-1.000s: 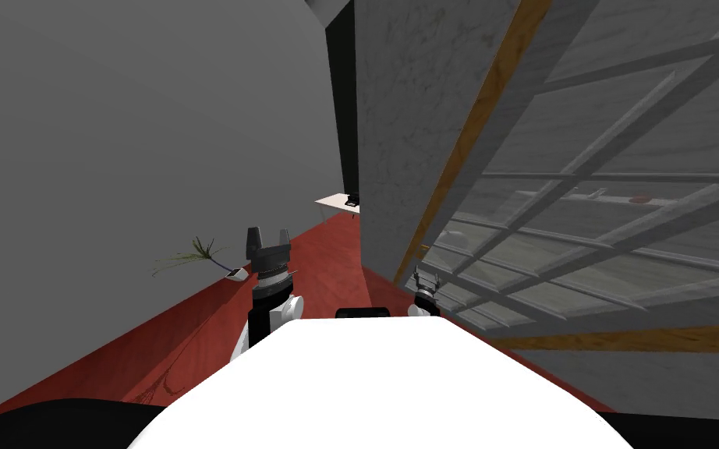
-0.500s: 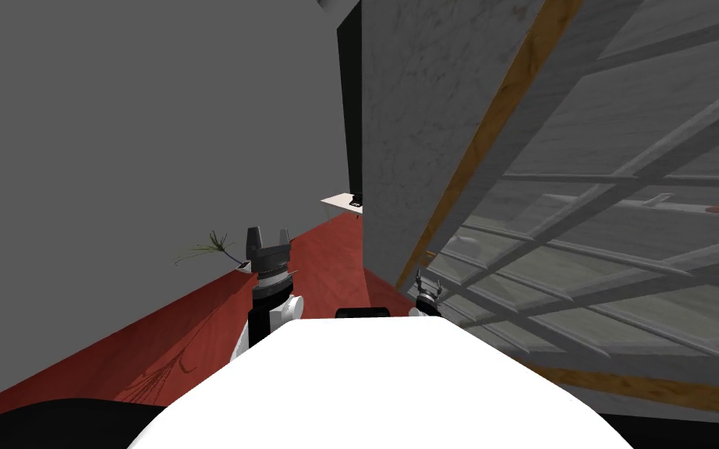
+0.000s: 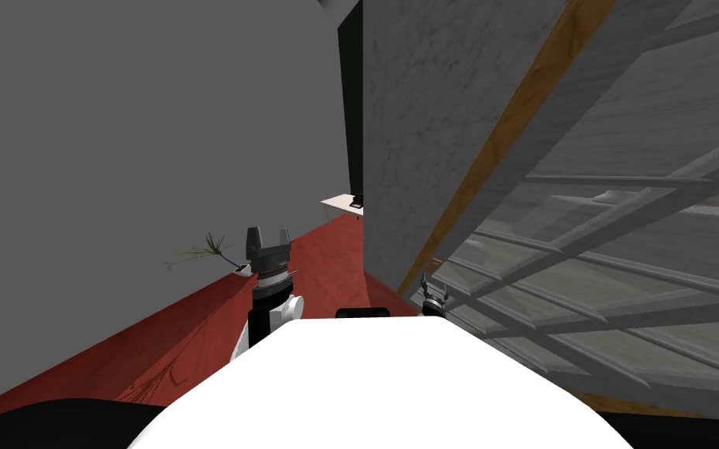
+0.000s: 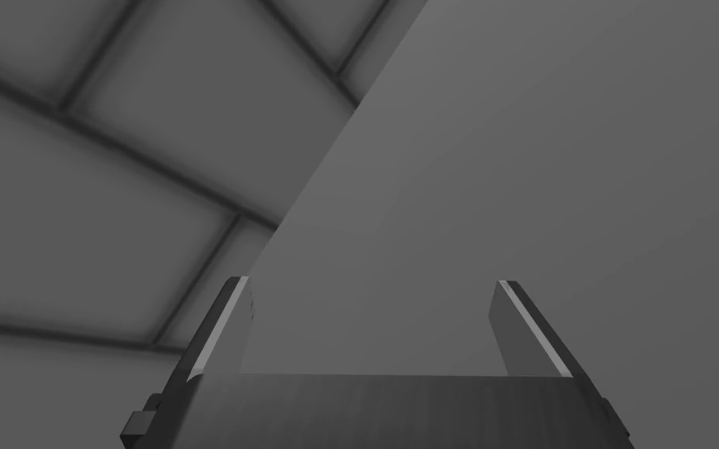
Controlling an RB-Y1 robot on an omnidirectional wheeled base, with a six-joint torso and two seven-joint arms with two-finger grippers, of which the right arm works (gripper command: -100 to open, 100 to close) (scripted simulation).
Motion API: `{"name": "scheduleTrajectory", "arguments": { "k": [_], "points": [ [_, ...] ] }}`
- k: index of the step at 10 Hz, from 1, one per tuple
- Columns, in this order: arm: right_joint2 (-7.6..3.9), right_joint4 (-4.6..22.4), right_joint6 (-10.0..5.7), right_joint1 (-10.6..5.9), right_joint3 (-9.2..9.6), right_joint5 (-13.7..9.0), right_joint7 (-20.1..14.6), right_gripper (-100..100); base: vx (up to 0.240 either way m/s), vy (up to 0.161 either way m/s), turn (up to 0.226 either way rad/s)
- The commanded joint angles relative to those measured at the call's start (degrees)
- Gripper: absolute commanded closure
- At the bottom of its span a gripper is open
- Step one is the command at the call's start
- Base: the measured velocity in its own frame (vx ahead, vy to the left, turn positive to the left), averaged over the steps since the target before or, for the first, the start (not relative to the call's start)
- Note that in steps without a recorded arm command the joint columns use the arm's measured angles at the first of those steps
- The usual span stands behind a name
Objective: Pull the door open
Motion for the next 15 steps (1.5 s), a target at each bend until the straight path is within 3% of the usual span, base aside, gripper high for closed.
{"name": "scheduleTrajectory", "arguments": {
  "k": [1, 3, 15],
  "points": [
    [-1.22, 0.23, -0.32, 0.88, 0.16, -0.08, -1.81, -100, 0.168, -0.001, 0.007],
    [-3.12, 1.52, -1.17, 1.88, 0.54, -0.08, -4.74, -100, 0.134, -0.012, 0.007],
    [-11.12, 6.95, -4.73, 6.08, 2.16, -0.08, -17.08, -100, 0.111, 0.002, 0.002]
  ]
}}
